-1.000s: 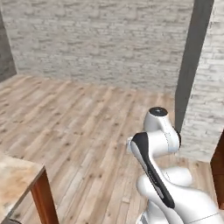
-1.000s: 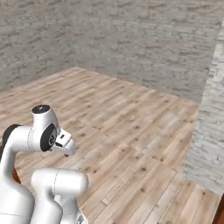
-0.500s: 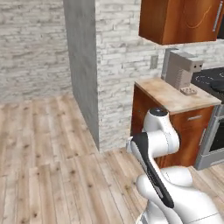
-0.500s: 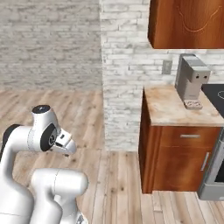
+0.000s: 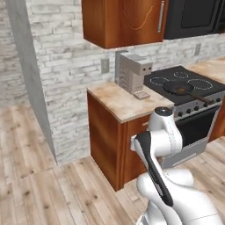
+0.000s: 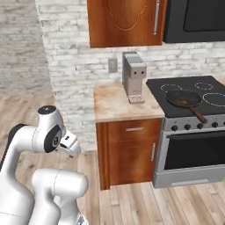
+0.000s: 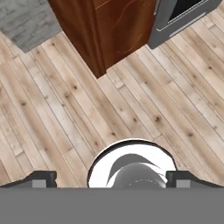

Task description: Take the chicken drumsticks from the pan and place one on each plate on the dining counter.

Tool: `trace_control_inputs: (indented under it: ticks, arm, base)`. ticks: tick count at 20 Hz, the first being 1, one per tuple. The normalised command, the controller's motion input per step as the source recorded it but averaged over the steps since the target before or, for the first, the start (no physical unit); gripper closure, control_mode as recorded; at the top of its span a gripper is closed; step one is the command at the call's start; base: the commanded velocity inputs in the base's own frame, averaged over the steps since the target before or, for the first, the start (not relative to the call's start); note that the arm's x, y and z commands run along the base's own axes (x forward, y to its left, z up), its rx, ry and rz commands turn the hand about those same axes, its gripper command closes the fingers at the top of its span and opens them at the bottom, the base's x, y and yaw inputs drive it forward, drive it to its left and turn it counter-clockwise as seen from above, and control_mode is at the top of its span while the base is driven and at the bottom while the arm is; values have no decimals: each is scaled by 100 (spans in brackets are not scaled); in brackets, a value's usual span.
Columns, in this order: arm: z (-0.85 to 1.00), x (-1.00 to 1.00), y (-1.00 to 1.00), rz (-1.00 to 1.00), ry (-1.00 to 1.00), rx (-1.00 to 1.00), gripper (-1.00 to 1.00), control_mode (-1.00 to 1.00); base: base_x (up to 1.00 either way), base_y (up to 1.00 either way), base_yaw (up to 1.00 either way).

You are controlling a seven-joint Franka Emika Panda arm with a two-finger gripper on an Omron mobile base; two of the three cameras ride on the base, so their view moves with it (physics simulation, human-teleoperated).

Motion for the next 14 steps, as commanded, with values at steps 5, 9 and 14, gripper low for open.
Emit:
trace_control_inputs:
  ticks: [5, 9, 14]
  arm:
    - [0, 0, 0, 0, 0, 0, -100, 100]
    - [0, 0, 0, 0, 0, 0, -100, 100]
    - [0, 0, 0, 0, 0, 0, -100, 100]
  base:
    - [23, -94, -5]
    - [49, -72, 0]
    - [57, -55, 4]
